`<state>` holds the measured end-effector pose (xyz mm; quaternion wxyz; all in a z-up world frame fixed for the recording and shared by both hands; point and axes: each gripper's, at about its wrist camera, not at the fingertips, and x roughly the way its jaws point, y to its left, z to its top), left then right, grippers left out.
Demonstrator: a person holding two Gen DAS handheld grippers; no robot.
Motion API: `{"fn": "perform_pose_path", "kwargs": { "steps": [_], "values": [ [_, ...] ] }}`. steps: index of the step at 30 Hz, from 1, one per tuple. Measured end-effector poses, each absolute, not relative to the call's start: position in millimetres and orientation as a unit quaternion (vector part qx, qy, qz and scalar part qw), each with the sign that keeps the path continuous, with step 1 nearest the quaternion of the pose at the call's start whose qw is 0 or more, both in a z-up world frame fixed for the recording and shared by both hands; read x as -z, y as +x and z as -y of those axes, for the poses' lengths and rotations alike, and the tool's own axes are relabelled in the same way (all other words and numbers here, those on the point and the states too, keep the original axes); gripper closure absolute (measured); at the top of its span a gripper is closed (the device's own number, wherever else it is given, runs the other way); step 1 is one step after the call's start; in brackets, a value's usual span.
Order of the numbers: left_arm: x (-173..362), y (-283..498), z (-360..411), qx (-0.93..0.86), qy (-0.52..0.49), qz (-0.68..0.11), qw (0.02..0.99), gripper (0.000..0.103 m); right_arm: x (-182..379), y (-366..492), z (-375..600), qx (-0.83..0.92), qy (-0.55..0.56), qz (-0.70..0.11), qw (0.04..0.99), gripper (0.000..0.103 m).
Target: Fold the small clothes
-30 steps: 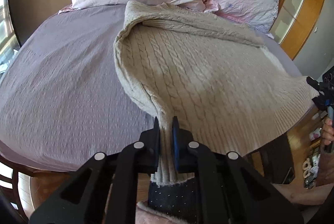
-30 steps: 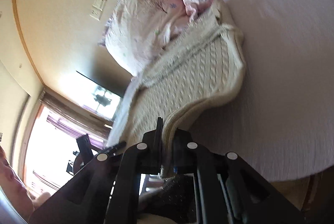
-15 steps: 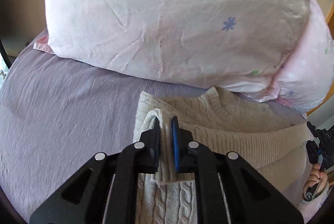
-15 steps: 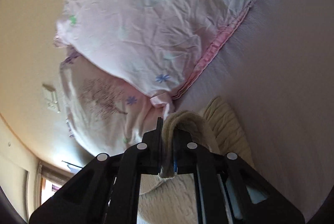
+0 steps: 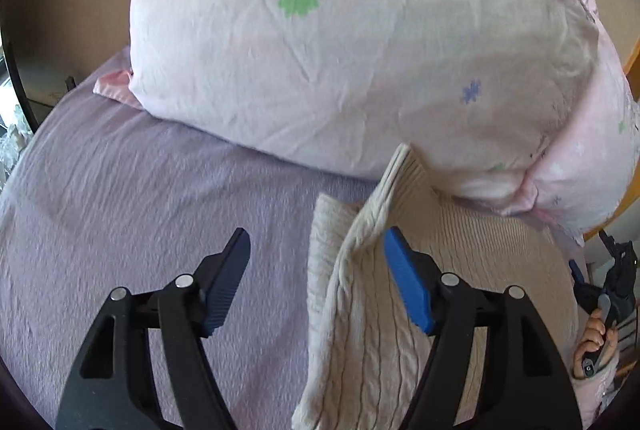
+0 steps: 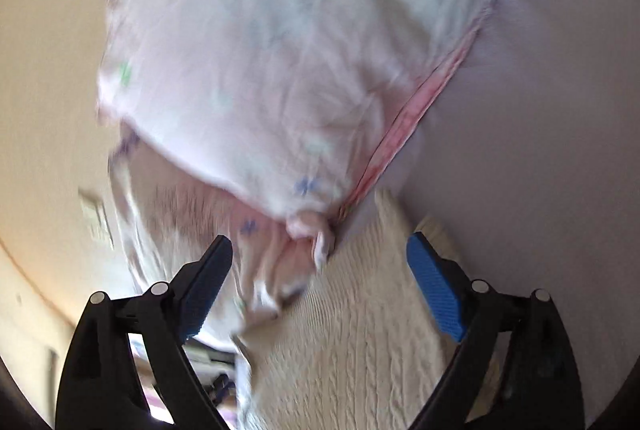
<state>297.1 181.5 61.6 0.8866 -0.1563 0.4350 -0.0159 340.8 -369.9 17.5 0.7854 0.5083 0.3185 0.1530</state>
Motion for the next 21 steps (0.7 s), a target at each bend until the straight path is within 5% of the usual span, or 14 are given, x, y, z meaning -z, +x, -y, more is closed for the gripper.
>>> {"fn": "perform_pose_path", "kwargs": {
  "steps": [8, 13, 14, 15, 21],
  "values": [
    [-17.2, 287.8, -148.2, 0.046, -0.145, -0.489, 0.859, 0.035, -27.0, 312.1, 322.3, -0.201, 0.394, -0.378, 0.813, 0.012],
    [-11.1, 294.1, -136.6, 0.044, -0.173, -0.490, 0.853, 0.058, -25.5, 302.6, 317.4, -0.214, 0.383, -0.372, 0.818, 0.012],
    [-9.1, 295.7, -138.6, 0.053, -0.196, -0.492, 0.846, 0.077, -23.5, 298.9, 319.4, -0.217, 0.380, -0.372, 0.819, 0.012],
    [-8.6, 296.7, -142.5, 0.053, -0.225, -0.492, 0.839, 0.085, -22.6, 295.8, 320.5, -0.219, 0.378, -0.372, 0.819, 0.012],
    [-67.3, 294.9, -103.2, 0.069, -0.221, -0.470, 0.852, 0.090, -32.8, 263.2, 338.9, -0.241, 0.384, -0.339, 0.825, 0.012]
  ]
}}
